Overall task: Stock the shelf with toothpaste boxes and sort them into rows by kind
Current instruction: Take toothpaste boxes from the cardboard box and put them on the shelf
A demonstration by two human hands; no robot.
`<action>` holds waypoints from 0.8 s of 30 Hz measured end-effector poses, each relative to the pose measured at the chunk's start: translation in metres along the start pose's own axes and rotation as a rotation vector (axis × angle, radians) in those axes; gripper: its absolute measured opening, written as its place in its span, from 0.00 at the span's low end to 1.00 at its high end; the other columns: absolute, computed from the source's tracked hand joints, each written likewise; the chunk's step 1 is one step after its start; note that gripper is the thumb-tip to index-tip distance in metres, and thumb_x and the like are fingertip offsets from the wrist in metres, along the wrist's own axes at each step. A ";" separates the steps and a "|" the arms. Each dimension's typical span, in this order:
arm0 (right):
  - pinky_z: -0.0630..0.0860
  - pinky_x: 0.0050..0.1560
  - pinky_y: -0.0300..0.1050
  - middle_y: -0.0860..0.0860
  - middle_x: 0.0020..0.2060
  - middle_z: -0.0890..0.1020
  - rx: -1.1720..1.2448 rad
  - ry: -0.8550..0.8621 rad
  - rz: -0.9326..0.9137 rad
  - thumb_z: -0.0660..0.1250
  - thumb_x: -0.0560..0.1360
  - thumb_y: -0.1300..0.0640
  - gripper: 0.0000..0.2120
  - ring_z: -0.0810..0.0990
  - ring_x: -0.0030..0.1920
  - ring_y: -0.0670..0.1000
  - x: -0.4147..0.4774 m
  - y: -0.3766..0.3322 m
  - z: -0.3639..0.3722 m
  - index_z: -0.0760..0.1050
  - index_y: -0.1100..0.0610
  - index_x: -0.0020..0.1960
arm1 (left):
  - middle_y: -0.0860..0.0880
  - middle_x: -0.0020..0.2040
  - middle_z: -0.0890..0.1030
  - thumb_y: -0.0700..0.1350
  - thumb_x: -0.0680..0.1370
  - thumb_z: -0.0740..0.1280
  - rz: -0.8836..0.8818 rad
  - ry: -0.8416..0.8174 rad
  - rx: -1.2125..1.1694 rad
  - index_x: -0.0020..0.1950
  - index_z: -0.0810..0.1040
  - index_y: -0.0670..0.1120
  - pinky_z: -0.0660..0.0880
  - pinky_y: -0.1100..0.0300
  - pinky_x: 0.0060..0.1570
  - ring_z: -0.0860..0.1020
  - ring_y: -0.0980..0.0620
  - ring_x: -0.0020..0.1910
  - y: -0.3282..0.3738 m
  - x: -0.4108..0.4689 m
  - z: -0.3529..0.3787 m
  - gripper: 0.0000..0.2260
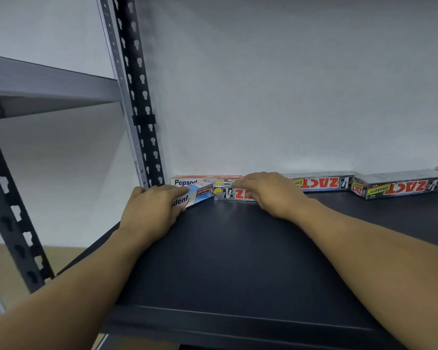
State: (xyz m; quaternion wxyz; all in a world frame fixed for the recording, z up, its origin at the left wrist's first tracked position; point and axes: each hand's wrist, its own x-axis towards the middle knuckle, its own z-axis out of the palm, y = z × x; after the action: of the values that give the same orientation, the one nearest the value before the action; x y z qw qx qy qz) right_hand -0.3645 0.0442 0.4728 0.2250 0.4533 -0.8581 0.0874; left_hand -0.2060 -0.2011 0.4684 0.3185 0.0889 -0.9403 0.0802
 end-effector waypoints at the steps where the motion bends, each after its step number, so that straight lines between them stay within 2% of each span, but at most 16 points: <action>1: 0.74 0.62 0.54 0.47 0.69 0.76 -0.017 0.002 -0.006 0.59 0.82 0.56 0.21 0.76 0.65 0.56 -0.001 -0.001 0.000 0.69 0.40 0.73 | 0.60 0.71 0.74 0.56 0.81 0.63 0.000 -0.002 -0.006 0.73 0.70 0.61 0.65 0.53 0.62 0.74 0.52 0.66 -0.001 0.000 0.000 0.20; 5: 0.75 0.60 0.56 0.50 0.66 0.77 -0.071 -0.002 0.008 0.60 0.80 0.59 0.24 0.76 0.63 0.58 -0.007 -0.007 -0.005 0.68 0.43 0.74 | 0.58 0.68 0.77 0.55 0.81 0.64 0.000 0.010 -0.012 0.70 0.74 0.59 0.65 0.52 0.63 0.76 0.51 0.64 -0.002 -0.003 -0.001 0.18; 9: 0.74 0.63 0.57 0.53 0.64 0.77 -0.122 -0.007 0.023 0.65 0.79 0.53 0.25 0.75 0.63 0.59 -0.018 -0.011 -0.010 0.66 0.46 0.75 | 0.54 0.62 0.79 0.55 0.80 0.65 -0.018 0.051 0.001 0.65 0.78 0.57 0.61 0.48 0.66 0.76 0.49 0.63 -0.001 -0.010 -0.006 0.14; 12: 0.69 0.68 0.56 0.53 0.68 0.74 -0.111 -0.044 0.068 0.64 0.80 0.48 0.28 0.72 0.68 0.58 -0.032 -0.017 -0.014 0.62 0.47 0.77 | 0.53 0.65 0.77 0.56 0.79 0.64 -0.028 0.048 0.003 0.66 0.78 0.56 0.61 0.43 0.69 0.74 0.48 0.65 0.006 -0.019 -0.012 0.16; 15: 0.66 0.70 0.54 0.50 0.70 0.73 -0.049 -0.088 0.108 0.62 0.80 0.43 0.27 0.69 0.71 0.55 -0.054 -0.031 -0.026 0.62 0.46 0.77 | 0.50 0.71 0.75 0.58 0.79 0.64 -0.003 0.001 -0.066 0.69 0.76 0.56 0.60 0.42 0.72 0.71 0.49 0.71 0.020 -0.032 -0.023 0.19; 20: 0.60 0.75 0.54 0.47 0.77 0.65 0.040 -0.184 0.204 0.56 0.80 0.35 0.30 0.61 0.77 0.51 -0.106 -0.063 -0.057 0.59 0.44 0.79 | 0.56 0.77 0.66 0.67 0.79 0.57 -0.023 -0.111 -0.191 0.75 0.68 0.61 0.49 0.40 0.76 0.61 0.55 0.77 0.050 -0.067 -0.052 0.25; 24: 0.61 0.75 0.53 0.43 0.78 0.63 0.097 -0.190 0.292 0.52 0.78 0.31 0.32 0.61 0.77 0.48 -0.152 -0.084 -0.078 0.58 0.41 0.79 | 0.58 0.76 0.68 0.72 0.77 0.50 -0.051 -0.201 -0.276 0.75 0.67 0.61 0.51 0.38 0.76 0.61 0.57 0.77 0.077 -0.098 -0.075 0.30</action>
State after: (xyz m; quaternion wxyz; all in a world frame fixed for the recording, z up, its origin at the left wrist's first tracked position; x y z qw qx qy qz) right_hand -0.1982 0.1359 0.4668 0.1055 0.3405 -0.9269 0.1171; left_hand -0.1020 -0.0991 0.4596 0.2343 0.0756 -0.9669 -0.0672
